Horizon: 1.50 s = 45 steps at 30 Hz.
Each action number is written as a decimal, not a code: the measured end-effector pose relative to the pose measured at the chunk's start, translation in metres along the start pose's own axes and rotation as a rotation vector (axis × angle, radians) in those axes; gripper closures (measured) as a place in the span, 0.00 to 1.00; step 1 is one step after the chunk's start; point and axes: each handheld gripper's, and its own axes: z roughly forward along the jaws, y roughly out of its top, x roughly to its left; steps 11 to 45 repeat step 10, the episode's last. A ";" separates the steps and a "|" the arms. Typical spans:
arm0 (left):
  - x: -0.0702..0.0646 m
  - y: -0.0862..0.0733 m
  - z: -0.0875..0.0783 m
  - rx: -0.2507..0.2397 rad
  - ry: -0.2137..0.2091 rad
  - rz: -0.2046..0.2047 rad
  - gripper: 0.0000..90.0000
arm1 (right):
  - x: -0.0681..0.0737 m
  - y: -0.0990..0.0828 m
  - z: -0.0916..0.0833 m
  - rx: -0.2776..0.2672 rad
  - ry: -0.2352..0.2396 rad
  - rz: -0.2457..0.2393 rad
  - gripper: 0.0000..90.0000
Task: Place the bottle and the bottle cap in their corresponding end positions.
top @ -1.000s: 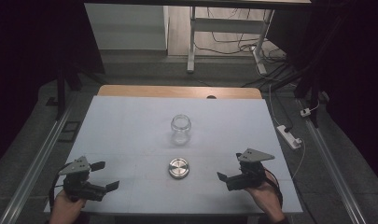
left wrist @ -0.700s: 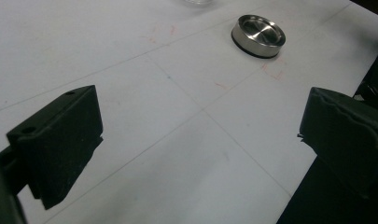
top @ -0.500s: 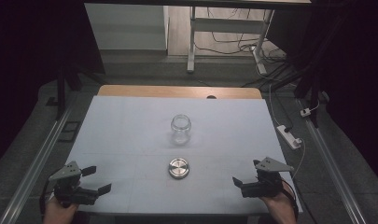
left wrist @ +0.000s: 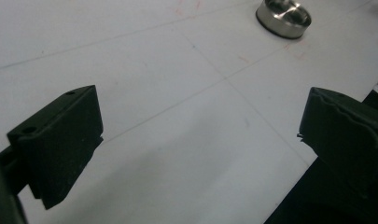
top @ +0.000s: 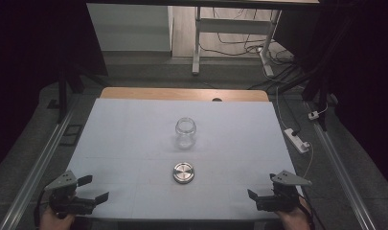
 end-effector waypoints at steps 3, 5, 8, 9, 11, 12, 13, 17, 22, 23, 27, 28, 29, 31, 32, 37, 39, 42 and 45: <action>-0.001 -0.001 0.000 0.011 0.012 -0.002 0.00 | 0.000 -0.005 0.000 0.024 -0.012 0.001 0.00; 0.000 -0.001 0.000 0.019 0.020 -0.006 0.00 | -0.001 -0.009 0.001 0.045 -0.014 0.006 0.00; 0.000 -0.001 0.001 0.029 0.023 -0.012 0.00 | -0.002 -0.010 0.002 0.052 -0.015 0.022 0.00; 0.000 0.000 0.001 0.028 0.021 -0.013 0.00 | -0.002 -0.010 0.002 0.053 -0.014 0.023 0.00; 0.000 0.000 0.002 0.030 0.019 -0.014 0.00 | -0.003 -0.010 0.002 0.057 -0.017 0.021 0.00; 0.000 0.000 0.002 0.030 0.019 -0.014 0.00 | -0.003 -0.010 0.002 0.057 -0.017 0.021 0.00; 0.000 0.000 0.002 0.030 0.019 -0.014 0.00 | -0.003 -0.010 0.002 0.057 -0.017 0.021 0.00; 0.000 0.000 0.002 0.030 0.019 -0.014 0.00 | -0.003 -0.010 0.002 0.057 -0.017 0.021 0.00; 0.000 0.000 0.002 0.030 0.019 -0.014 0.00 | -0.003 -0.010 0.002 0.057 -0.017 0.021 0.00; 0.000 0.000 0.002 0.030 0.019 -0.014 0.00 | -0.003 -0.010 0.002 0.057 -0.017 0.021 0.00; 0.000 0.000 0.002 0.030 0.019 -0.014 0.00 | -0.003 -0.010 0.002 0.057 -0.017 0.021 0.00; 0.000 0.000 0.002 0.030 0.019 -0.014 0.00 | -0.003 -0.010 0.002 0.057 -0.017 0.021 0.00; 0.000 0.000 0.002 0.030 0.019 -0.014 0.00 | -0.003 -0.010 0.002 0.057 -0.017 0.021 0.00; 0.000 0.000 0.002 0.030 0.019 -0.014 0.00 | -0.003 -0.010 0.002 0.057 -0.017 0.021 0.00; 0.000 0.000 0.002 0.030 0.019 -0.014 0.00 | -0.003 -0.010 0.002 0.057 -0.017 0.021 0.00; 0.000 0.000 0.002 0.030 0.019 -0.014 0.00 | -0.003 -0.010 0.002 0.057 -0.017 0.021 0.00; 0.000 0.000 0.002 0.030 0.019 -0.014 0.00 | -0.003 -0.010 0.002 0.057 -0.017 0.021 0.00; 0.000 0.000 0.002 0.030 0.019 -0.014 0.00 | -0.003 -0.010 0.002 0.057 -0.017 0.021 0.00; 0.000 0.000 0.002 0.030 0.019 -0.014 0.00 | -0.003 -0.010 0.002 0.057 -0.017 0.021 0.00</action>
